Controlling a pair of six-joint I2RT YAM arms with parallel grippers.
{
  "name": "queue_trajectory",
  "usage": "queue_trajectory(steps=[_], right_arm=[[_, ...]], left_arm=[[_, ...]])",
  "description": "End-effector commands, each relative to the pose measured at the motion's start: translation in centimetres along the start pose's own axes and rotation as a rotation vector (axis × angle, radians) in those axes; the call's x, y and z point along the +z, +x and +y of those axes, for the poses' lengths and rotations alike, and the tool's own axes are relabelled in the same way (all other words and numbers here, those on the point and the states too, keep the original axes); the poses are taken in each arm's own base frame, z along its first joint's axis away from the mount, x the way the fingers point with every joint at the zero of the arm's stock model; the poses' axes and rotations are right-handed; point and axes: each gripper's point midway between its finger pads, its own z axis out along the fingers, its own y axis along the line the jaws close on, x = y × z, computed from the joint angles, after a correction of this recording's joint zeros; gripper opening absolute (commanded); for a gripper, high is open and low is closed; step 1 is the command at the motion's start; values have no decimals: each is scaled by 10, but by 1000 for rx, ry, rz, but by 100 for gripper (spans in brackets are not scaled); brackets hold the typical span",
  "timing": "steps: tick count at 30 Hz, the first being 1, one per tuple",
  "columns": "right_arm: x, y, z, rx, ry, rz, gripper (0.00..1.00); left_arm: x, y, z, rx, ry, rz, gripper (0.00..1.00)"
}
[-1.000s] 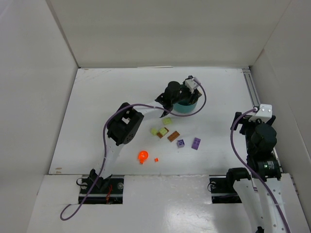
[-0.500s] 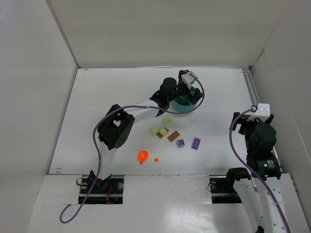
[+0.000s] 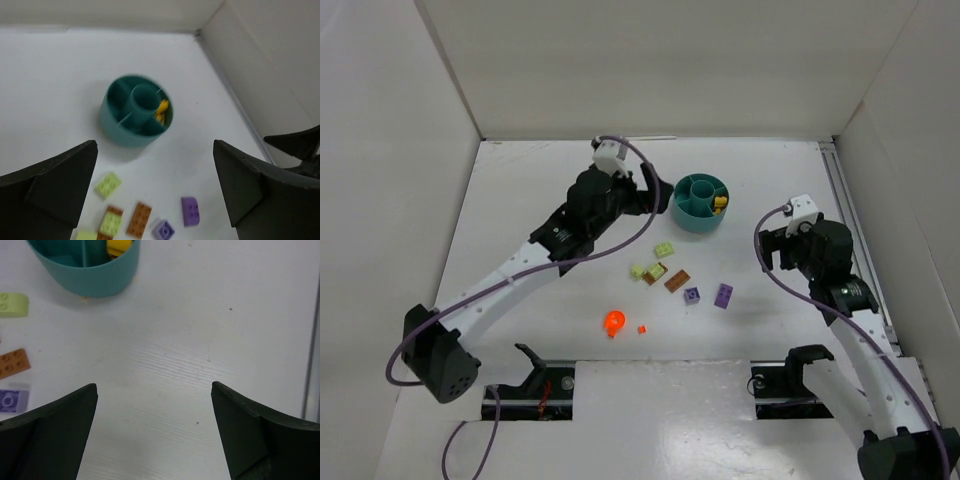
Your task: Sort the legos into containers by color
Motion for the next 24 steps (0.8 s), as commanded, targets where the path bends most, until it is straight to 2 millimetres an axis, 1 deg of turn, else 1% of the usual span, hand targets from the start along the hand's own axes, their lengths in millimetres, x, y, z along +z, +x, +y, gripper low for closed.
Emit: queue_trajectory(steps=[1, 2, 3, 4, 5, 6, 7, 8, 9, 10, 11, 12, 13, 14, 15, 16, 17, 18, 19, 20, 21, 22, 23, 24], right_arm=[[3, -12, 29, 9, -93, -47, 100], [5, -10, 32, 23, -82, -32, 99], [5, -7, 47, 23, -114, -25, 99], [8, -3, 55, 74, -113, 1, 99], [10, -1, 54, 87, -75, 13, 99], [11, 4, 60, 100, -74, 38, 99], [13, 9, 76, 125, -96, 65, 99], [14, 15, 81, 141, -86, 90, 99], [15, 20, 79, 155, -40, 110, 99], [14, 30, 88, 154, -44, 150, 97], [16, 36, 91, 213, -16, 185, 97], [16, 41, 88, 228, 26, 201, 97], [15, 48, 90, 250, 42, 228, 97], [17, 51, 96, 315, 48, 244, 97], [18, 65, 100, 319, 48, 271, 96], [21, 64, 103, 350, 48, 257, 92], [23, 68, 109, 370, 33, 265, 91], [26, 78, 111, 395, 43, 280, 89], [28, 82, 114, 412, 39, 289, 87], [30, 82, 115, 430, 42, 289, 85], [32, 86, 116, 432, 49, 306, 84], [34, 85, 118, 445, 50, 304, 83], [36, 86, 119, 445, 50, 304, 80], [37, 89, 122, 444, 49, 316, 80]], left_arm=[[-46, 91, 81, -147, -377, 222, 100], [-56, 101, 88, -195, -420, 232, 100], [-69, 121, 102, -202, -469, 270, 100], [-83, 125, 107, -210, -495, 279, 100], [-90, 131, 110, -215, -506, 290, 100], [-96, 136, 114, -212, -512, 300, 100], [-107, 144, 117, -234, -523, 302, 100], [-113, 148, 120, -242, -531, 308, 100], [-117, 150, 121, -252, -531, 305, 100], [-120, 151, 122, -253, -529, 301, 100], [-127, 155, 124, -264, -531, 299, 100], [-130, 156, 125, -265, -529, 295, 100], [-134, 158, 125, -279, -534, 295, 100], [-138, 159, 127, -281, -530, 289, 100], [-141, 160, 127, -282, -527, 285, 100], [-142, 161, 127, -295, -527, 280, 100], [-145, 163, 131, -291, -535, 276, 100], [-147, 160, 129, -305, -532, 266, 100], [-148, 166, 132, -311, -542, 275, 100], [-148, 162, 130, -316, -529, 258, 100], [-150, 166, 132, -315, -532, 262, 100], [-149, 167, 133, -316, -530, 260, 100], [-149, 168, 133, -316, -530, 260, 100], [-149, 168, 133, -316, -530, 260, 100]])
